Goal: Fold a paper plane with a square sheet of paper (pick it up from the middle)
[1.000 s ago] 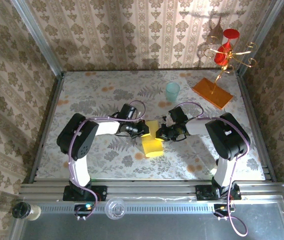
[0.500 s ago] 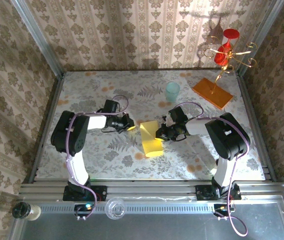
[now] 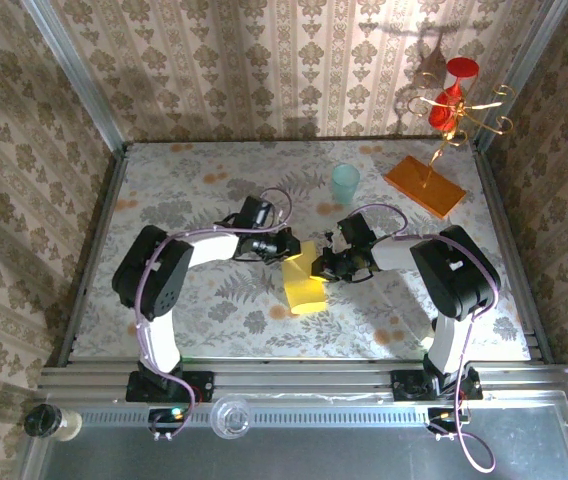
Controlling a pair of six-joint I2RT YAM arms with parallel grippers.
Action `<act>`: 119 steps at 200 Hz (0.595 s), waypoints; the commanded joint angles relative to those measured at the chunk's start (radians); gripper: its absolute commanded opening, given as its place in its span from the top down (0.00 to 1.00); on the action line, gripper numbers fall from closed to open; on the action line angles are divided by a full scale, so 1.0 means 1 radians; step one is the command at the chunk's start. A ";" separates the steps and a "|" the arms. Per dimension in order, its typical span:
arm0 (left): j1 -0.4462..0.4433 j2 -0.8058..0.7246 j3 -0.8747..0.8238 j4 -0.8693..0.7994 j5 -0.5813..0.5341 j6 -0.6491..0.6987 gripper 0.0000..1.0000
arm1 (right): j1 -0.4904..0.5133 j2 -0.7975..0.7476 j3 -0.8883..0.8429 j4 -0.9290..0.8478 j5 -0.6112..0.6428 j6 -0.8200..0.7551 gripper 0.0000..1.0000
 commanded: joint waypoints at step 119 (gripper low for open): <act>0.283 0.119 0.084 -0.116 -0.027 0.115 1.00 | -0.020 0.159 -0.110 -0.141 0.319 0.027 0.94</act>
